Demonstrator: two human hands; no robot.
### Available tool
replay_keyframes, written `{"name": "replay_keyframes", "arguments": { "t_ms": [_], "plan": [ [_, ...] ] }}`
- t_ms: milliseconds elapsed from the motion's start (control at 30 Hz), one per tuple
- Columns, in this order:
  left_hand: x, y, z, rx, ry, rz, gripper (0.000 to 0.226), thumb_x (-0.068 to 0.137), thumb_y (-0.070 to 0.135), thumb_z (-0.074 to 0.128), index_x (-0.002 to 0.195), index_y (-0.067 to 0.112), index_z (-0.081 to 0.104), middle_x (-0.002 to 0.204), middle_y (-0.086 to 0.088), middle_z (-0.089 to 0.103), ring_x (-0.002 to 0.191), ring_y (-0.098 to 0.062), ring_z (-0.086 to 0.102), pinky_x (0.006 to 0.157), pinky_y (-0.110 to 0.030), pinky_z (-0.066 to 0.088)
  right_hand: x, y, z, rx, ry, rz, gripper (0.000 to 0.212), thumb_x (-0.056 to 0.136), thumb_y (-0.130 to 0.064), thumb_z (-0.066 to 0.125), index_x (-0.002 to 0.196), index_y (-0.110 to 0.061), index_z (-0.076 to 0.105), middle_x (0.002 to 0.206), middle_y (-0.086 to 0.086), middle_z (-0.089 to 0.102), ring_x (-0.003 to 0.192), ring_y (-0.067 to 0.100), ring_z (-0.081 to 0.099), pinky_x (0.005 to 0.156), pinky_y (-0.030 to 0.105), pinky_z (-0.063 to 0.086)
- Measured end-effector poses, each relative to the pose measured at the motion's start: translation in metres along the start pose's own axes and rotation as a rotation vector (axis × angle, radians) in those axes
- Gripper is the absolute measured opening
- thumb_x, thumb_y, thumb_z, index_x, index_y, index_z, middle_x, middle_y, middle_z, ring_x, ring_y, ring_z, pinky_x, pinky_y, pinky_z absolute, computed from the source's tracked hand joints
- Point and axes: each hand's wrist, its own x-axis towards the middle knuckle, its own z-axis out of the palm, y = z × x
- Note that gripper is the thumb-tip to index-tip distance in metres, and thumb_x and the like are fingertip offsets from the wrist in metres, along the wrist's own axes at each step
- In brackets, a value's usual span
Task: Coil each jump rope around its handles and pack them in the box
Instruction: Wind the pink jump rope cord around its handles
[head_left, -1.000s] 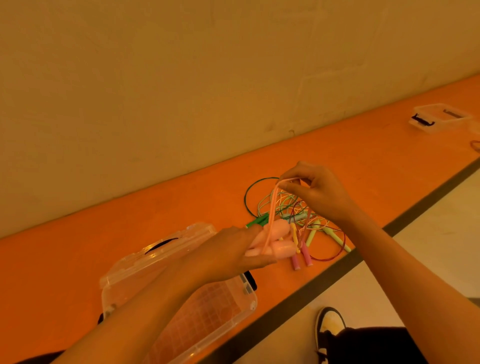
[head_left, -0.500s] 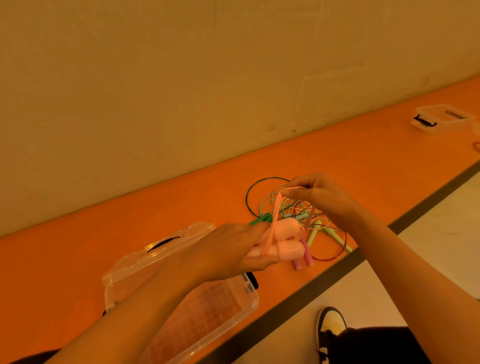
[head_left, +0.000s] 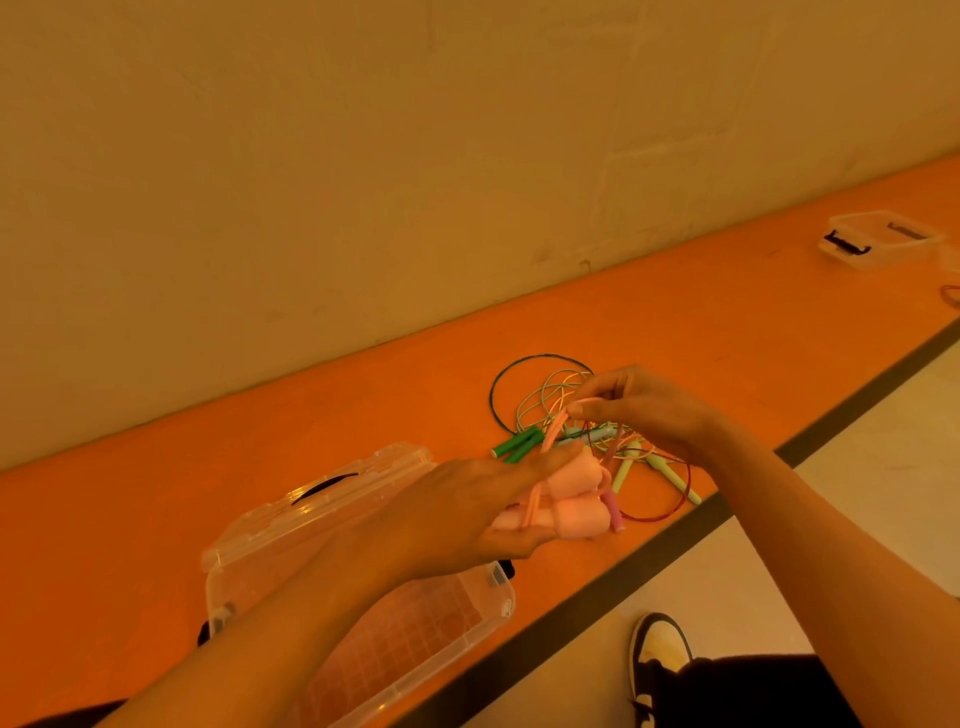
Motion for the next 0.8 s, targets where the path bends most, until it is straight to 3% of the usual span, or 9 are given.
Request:
{"name": "replay_keyframes", "arguments": {
  "t_ms": [100, 233, 333, 500, 667, 733, 800],
  "plan": [
    [0.001, -0.009, 0.006, -0.094, 0.019, -0.064, 0.078, 0.096, 0.053, 0.055, 0.150, 0.059, -0.002, 0.101, 0.007, 0.062, 0.081, -0.006, 0.057, 0.071, -0.031, 0.052, 0.001, 0.006, -0.007, -0.001, -0.005, 0.013, 0.024, 0.077, -0.030, 0.074, 0.090, -0.011, 0.078, 0.093, 0.005, 0.072, 0.090, 0.016, 0.063, 0.078, 0.030, 0.050],
    [-0.001, -0.015, 0.006, -0.178, 0.076, -0.072, 0.074, 0.093, 0.053, 0.058, 0.143, 0.068, 0.005, 0.086, 0.009, 0.064, 0.069, -0.004, 0.058, 0.063, -0.026, 0.049, 0.002, 0.016, -0.014, -0.046, 0.010, 0.044, 0.024, 0.080, -0.033, 0.073, 0.092, -0.012, 0.077, 0.098, 0.022, 0.064, 0.088, 0.025, 0.054, 0.077, 0.037, 0.044],
    [-0.003, -0.020, 0.003, -0.262, 0.140, -0.102, 0.072, 0.091, 0.052, 0.062, 0.144, 0.064, 0.014, 0.096, 0.007, 0.069, 0.076, -0.006, 0.065, 0.070, -0.035, 0.058, -0.001, 0.020, -0.023, -0.059, 0.025, 0.075, 0.015, 0.089, -0.023, 0.067, 0.095, -0.012, 0.076, 0.092, 0.007, 0.066, 0.087, 0.019, 0.055, 0.072, 0.028, 0.045],
    [-0.007, -0.031, -0.001, -0.263, 0.189, -0.129, 0.071, 0.085, 0.060, 0.060, 0.144, 0.063, 0.020, 0.102, 0.004, 0.070, 0.080, -0.011, 0.067, 0.072, -0.046, 0.056, -0.004, 0.018, -0.035, -0.089, 0.077, 0.050, 0.015, 0.093, -0.023, 0.062, 0.094, -0.016, 0.075, 0.091, 0.005, 0.068, 0.084, 0.014, 0.059, 0.072, 0.027, 0.046],
    [-0.007, -0.024, -0.001, -0.193, 0.108, -0.098, 0.072, 0.090, 0.057, 0.064, 0.145, 0.064, 0.018, 0.103, 0.009, 0.068, 0.085, -0.007, 0.065, 0.074, -0.039, 0.056, 0.002, 0.020, -0.028, -0.027, 0.216, -0.006, 0.019, 0.085, -0.037, 0.066, 0.090, -0.022, 0.077, 0.093, 0.008, 0.070, 0.086, 0.025, 0.062, 0.075, 0.035, 0.050],
    [-0.008, -0.016, -0.001, -0.129, 0.072, -0.058, 0.073, 0.088, 0.062, 0.062, 0.136, 0.075, 0.008, 0.110, 0.016, 0.064, 0.089, 0.001, 0.058, 0.077, -0.030, 0.051, 0.008, 0.021, -0.018, 0.000, 0.301, -0.028, 0.021, 0.082, -0.039, 0.069, 0.091, -0.022, 0.077, 0.093, 0.013, 0.070, 0.084, 0.025, 0.061, 0.074, 0.036, 0.049],
    [-0.006, -0.011, -0.002, -0.086, 0.044, -0.019, 0.076, 0.086, 0.064, 0.062, 0.131, 0.079, 0.003, 0.104, 0.026, 0.055, 0.083, 0.010, 0.051, 0.072, -0.017, 0.041, 0.012, 0.022, -0.008, 0.010, 0.334, -0.044, 0.017, 0.084, -0.034, 0.071, 0.092, -0.020, 0.078, 0.092, 0.015, 0.070, 0.078, 0.017, 0.059, 0.070, 0.031, 0.047]
  ]
}}
